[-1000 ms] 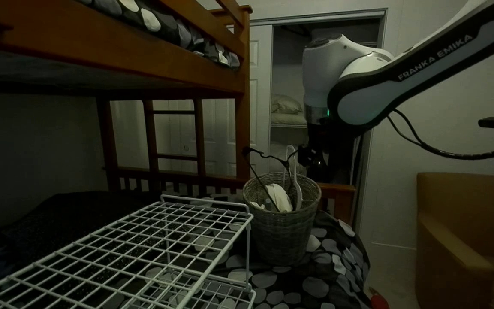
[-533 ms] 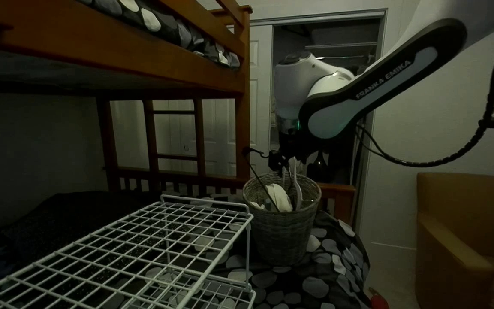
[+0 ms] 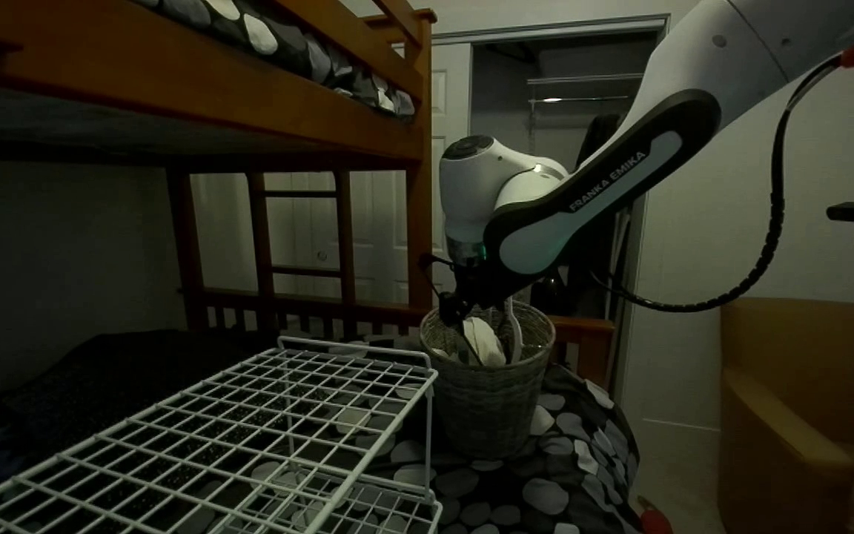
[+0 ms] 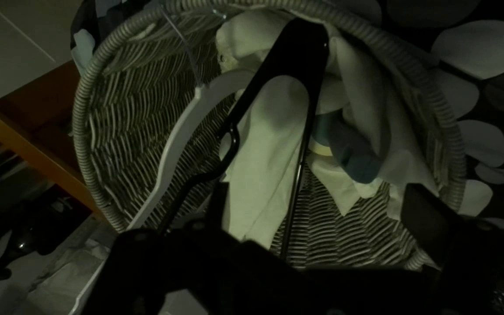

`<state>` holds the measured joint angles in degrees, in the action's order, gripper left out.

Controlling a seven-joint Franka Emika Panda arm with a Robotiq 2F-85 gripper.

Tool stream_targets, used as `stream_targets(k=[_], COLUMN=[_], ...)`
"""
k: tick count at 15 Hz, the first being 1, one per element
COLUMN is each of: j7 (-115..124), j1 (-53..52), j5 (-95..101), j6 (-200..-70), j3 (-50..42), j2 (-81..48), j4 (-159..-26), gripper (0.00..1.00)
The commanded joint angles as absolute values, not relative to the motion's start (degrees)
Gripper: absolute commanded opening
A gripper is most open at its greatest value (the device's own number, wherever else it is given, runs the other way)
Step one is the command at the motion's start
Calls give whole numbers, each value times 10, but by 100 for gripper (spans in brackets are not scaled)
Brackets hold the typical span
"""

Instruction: Remove the lint roller from the basket and put it on the bottom rack

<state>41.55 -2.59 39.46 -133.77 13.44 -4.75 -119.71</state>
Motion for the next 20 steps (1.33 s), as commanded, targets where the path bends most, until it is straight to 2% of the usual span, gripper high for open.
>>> stream_targets(k=[1,2,3,6,8,12,18,19,20], j7=[417,420,430,478,495,502,497,500,501], j1=[-58,-62,-66,-84,-93,-104,-104,-105,-105], j5=[366,356,352,356,354,345,313,312,312], j6=[-1330,-1336,-1344,-1343,-1343,-1333,-1365,-1370,-1374], j3=[105,100,95,82,76,67,54,51,48], j2=[-66,-74,-83,-101,-107,-125,-123,-122,-121], j4=[-1191,-1188,-1183,-1160,-1148,-1132,-1158,-1160,-1161], gripper=[100,100,85,69,68,76,68,58,57])
